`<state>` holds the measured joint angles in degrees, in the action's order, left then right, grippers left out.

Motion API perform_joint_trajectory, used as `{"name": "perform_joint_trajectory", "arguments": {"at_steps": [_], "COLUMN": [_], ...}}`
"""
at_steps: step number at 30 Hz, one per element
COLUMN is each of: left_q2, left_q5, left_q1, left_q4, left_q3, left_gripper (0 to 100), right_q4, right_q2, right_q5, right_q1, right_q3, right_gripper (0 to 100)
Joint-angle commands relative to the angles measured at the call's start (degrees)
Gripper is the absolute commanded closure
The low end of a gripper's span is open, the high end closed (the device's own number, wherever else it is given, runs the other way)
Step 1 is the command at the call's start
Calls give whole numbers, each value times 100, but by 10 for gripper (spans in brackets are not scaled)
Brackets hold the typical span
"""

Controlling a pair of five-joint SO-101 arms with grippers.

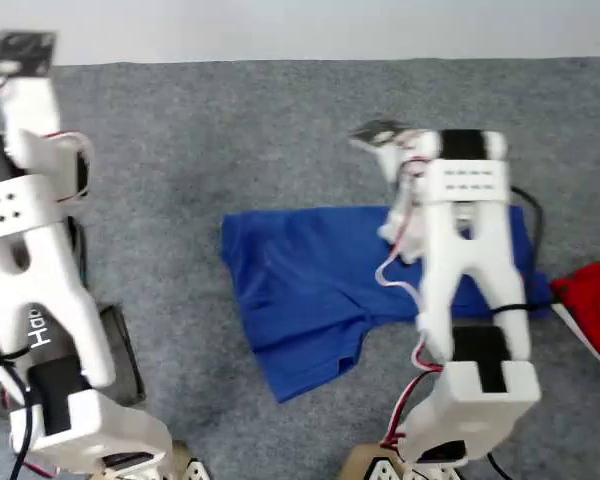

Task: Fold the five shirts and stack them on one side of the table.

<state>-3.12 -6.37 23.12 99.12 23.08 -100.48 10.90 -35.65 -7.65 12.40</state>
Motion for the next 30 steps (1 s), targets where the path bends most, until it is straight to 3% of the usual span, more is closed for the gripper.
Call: {"name": "perform_joint_trajectory", "arguments": {"at_steps": [1,6,14,30], "left_q2": [281,281,229,237], "left_q5": [79,88,53,-26], "left_q1": [457,800,1196,1275], "left_q4": [141,123,123,88], "left_q3": [-330,-576,-567,-567], "left_gripper": [977,978,978,978], "right_q4": [-180,-198,-136,127], "right_q2": [-233,242,813,1648], "right_q5": [-9,0,-123,185], "right_q1": [-796,-1754,-3108,-2387], "right_q3": [-44,-62,-35,501], "right_gripper": [835,770,769,772]}}
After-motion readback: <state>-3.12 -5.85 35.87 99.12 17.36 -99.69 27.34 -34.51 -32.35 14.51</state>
